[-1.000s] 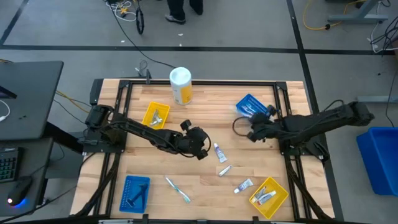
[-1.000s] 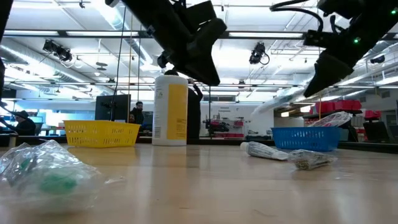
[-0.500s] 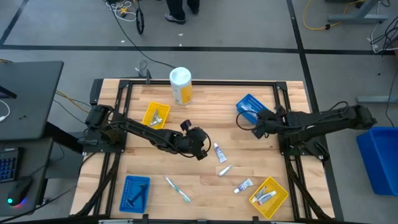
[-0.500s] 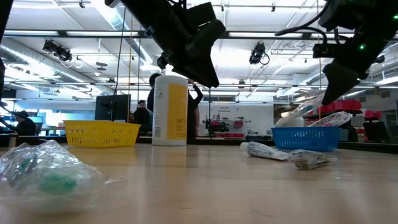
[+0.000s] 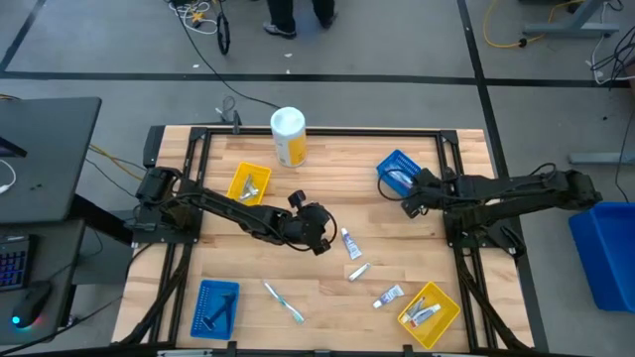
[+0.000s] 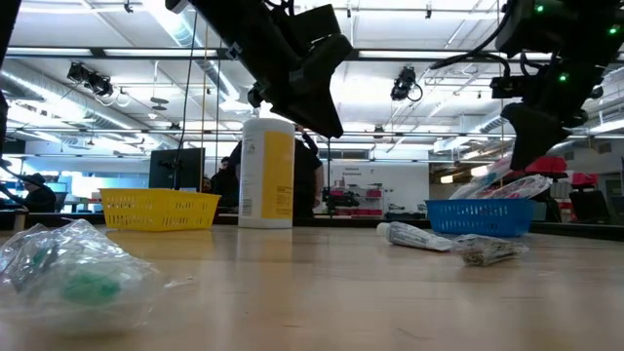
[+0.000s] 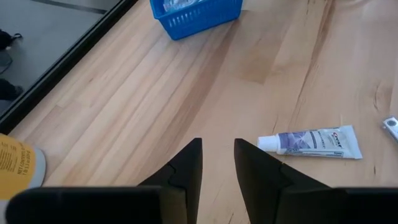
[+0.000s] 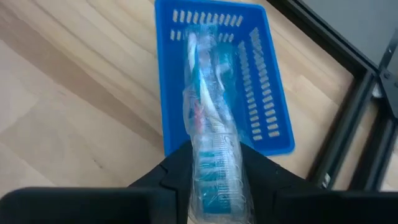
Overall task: Pick & Place Travel size toiletries
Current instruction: Put the blue toothbrush into the top blue bin, then put the white toothpaste into the bottom yellow bin
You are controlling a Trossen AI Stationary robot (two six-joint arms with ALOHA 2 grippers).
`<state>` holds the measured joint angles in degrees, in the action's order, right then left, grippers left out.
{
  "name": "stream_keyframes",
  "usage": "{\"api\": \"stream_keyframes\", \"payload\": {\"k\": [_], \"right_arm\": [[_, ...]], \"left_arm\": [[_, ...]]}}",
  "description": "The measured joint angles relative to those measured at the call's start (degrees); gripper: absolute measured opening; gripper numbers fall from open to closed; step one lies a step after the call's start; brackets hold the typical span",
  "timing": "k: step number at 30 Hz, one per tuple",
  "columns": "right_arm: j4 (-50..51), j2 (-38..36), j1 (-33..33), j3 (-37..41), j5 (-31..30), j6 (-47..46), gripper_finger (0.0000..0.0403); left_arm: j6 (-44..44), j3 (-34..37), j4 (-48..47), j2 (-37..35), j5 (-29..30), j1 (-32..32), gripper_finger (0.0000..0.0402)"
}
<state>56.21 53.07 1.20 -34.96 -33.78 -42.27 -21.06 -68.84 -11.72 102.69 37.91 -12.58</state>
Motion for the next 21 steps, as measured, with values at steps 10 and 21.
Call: {"api": "stream_keyframes", "payload": {"k": [10, 21], "right_arm": [[-4.3, 5.6, 4.3, 0.0, -0.3, 4.2, 0.0193], [-11.5, 6.5, 4.8, -5.8, -0.4, 18.0, 0.0252]], "left_arm": [[-2.1, 0.0, 0.0, 0.0, -5.8, -0.4, 0.01], [-2.1, 0.0, 0.0, 0.0, -8.3, -2.1, 0.01]]}}
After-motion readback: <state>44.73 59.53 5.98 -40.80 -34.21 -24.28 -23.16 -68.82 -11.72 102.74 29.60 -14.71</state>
